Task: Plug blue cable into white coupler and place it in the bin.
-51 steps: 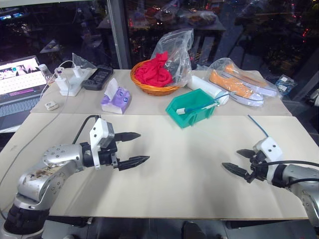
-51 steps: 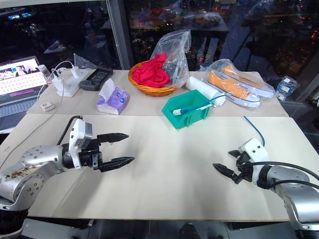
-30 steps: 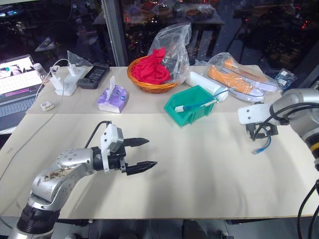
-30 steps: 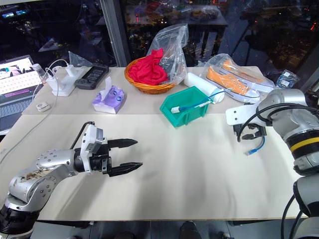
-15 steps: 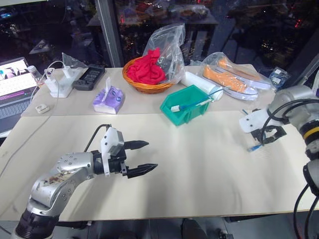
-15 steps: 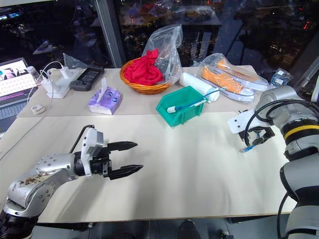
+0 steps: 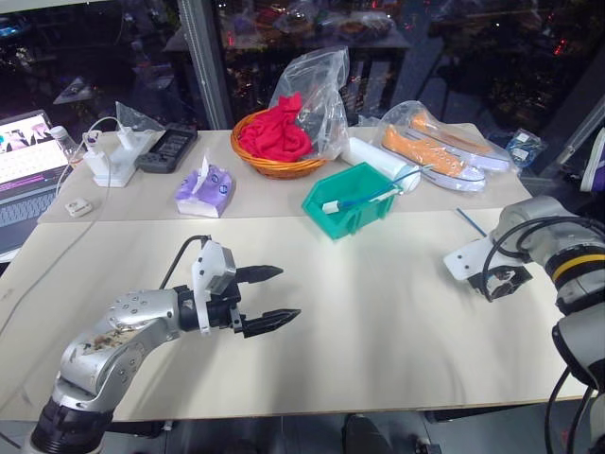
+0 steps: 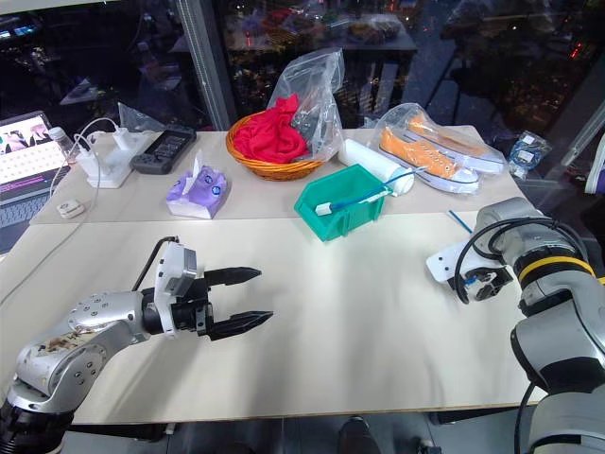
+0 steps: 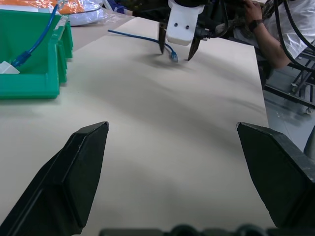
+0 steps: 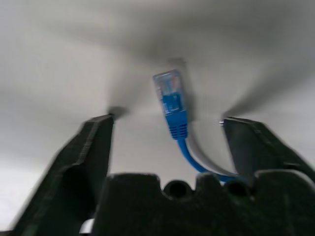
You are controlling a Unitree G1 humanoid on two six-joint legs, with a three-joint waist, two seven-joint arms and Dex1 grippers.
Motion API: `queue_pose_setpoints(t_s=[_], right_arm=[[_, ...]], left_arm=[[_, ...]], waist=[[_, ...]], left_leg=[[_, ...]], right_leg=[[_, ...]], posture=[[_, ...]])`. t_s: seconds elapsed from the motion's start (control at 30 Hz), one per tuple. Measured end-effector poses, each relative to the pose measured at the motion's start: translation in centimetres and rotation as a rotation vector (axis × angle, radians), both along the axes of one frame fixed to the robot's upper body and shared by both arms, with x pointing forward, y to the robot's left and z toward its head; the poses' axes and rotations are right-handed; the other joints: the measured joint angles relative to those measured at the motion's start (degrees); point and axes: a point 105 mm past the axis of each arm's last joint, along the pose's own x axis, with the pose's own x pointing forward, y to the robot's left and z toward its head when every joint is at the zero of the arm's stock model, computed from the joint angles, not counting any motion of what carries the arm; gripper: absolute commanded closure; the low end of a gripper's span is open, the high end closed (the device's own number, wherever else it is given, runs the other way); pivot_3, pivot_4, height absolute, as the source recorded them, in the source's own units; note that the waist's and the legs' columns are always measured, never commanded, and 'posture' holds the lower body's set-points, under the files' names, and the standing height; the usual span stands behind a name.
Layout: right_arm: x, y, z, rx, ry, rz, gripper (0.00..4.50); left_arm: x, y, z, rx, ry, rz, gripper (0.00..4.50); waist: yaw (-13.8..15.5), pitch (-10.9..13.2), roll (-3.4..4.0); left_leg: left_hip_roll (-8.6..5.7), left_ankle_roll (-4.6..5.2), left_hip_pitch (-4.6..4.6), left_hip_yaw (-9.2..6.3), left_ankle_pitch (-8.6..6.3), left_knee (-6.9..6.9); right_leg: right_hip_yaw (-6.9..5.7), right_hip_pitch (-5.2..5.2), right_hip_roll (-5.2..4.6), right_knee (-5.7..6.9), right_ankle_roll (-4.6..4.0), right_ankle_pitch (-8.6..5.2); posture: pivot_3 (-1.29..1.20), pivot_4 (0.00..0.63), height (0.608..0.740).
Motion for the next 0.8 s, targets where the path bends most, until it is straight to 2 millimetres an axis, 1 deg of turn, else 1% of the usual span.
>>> queue_pose_setpoints(t_s=[0.03,0.13,0.2,0.23,0.37,0.43,0.53,0.6,0.63,0.7,0.8], right_arm=[[0.0,0.0,-0.1,0.0,-0.001,0.002,2.48],[0.0,0.0,-0.3,-0.004,0.008,0.013,3.42],[0.0,0.0,-0.5,-0.005,0.009,0.017,4.18],[0.1,0.2,-0.6,0.001,0.005,0.023,4.46],[0.1,0.6,-0.7,0.031,0.002,0.03,4.5],[-0.2,1.5,-0.9,0.091,0.02,0.041,4.5],[-1.1,4.0,-1.2,0.216,0.065,0.097,4.5],[-2.2,6.6,-1.4,0.313,0.093,0.155,4.5],[-3.0,8.4,-1.6,0.38,0.102,0.185,4.5],[-3.8,10.9,-1.8,0.463,0.106,0.228,4.5],[-5.4,16.3,-2.3,0.622,0.129,0.27,4.5]], left_arm=[[0.0,0.0,0.0,0.0,0.0,0.0,0.0],[0.0,0.0,0.0,-0.001,-0.001,0.004,0.0],[0.1,0.0,0.0,-0.002,-0.001,0.01,0.0],[0.1,0.0,0.0,-0.002,-0.002,0.014,0.0],[0.2,0.1,0.0,-0.003,-0.003,0.022,0.0],[0.3,0.1,0.0,-0.002,-0.002,0.025,0.0],[0.3,0.1,0.0,-0.002,-0.001,0.028,0.0],[0.3,0.1,0.0,0.0,0.002,0.031,0.0],[0.3,0.1,-0.1,0.001,0.004,0.032,0.0],[0.3,0.1,-0.1,0.002,0.007,0.034,0.0],[0.3,0.2,-0.3,0.005,0.016,0.038,0.0]], waist=[[-0.02,-0.04,-0.06],[-0.4,-0.1,-0.16],[-0.79,-0.14,-0.25],[-1.09,-0.16,-0.28],[-1.53,-0.16,-0.29],[-1.62,-0.18,-0.31],[-2.12,-0.27,-0.46],[-2.39,-0.3,-0.49],[-2.5,-0.31,-0.5],[-2.64,-0.31,-0.5],[-2.66,-0.31,-0.51]], left_leg=[[0.0,-0.02,0.04,0.0,0.01,0.0],[0.0,-0.03,0.18,0.0,0.01,0.0],[0.0,-0.02,0.35,0.0,0.01,-0.01],[0.0,-0.02,0.48,-0.01,0.01,-0.03],[0.02,0.01,0.65,-0.03,0.0,-0.06],[0.02,0.0,0.65,-0.06,0.0,-0.07],[0.04,0.01,0.72,-0.12,-0.01,-0.13],[0.06,0.03,0.78,-0.17,-0.01,-0.15],[0.05,0.04,0.78,-0.23,-0.02,-0.14],[0.05,0.08,0.72,-0.25,-0.04,-0.15],[0.04,0.23,0.78,-0.28,-0.13,-0.13]], right_leg=[[0.01,0.03,0.0,0.01,-0.01,0.01],[0.01,0.16,0.0,0.04,-0.02,0.02],[0.01,0.32,0.0,0.04,-0.01,0.01],[0.01,0.51,0.0,0.01,-0.01,0.01],[0.0,0.7,0.0,-0.02,0.0,0.0],[-0.03,0.71,0.0,-0.02,0.0,0.0],[-0.1,0.85,0.01,-0.02,-0.01,-0.02],[-0.17,0.91,0.01,0.03,-0.04,-0.06],[-0.19,0.91,0.01,0.08,-0.06,-0.08],[-0.19,0.9,0.02,0.27,-0.09,-0.15],[-0.19,0.87,0.02,0.75,-0.19,-0.48]], posture=[[0.0,0.15,0.728],[0.0,0.15,0.728],[0.0,0.15,0.728],[0.0,0.15,0.728],[0.0,0.15,0.728],[0.0,0.15,0.728],[0.0,0.15,0.728],[0.0,0.15,0.728],[0.0,0.15,0.728],[0.0,0.15,0.728],[0.0,0.15,0.728]])
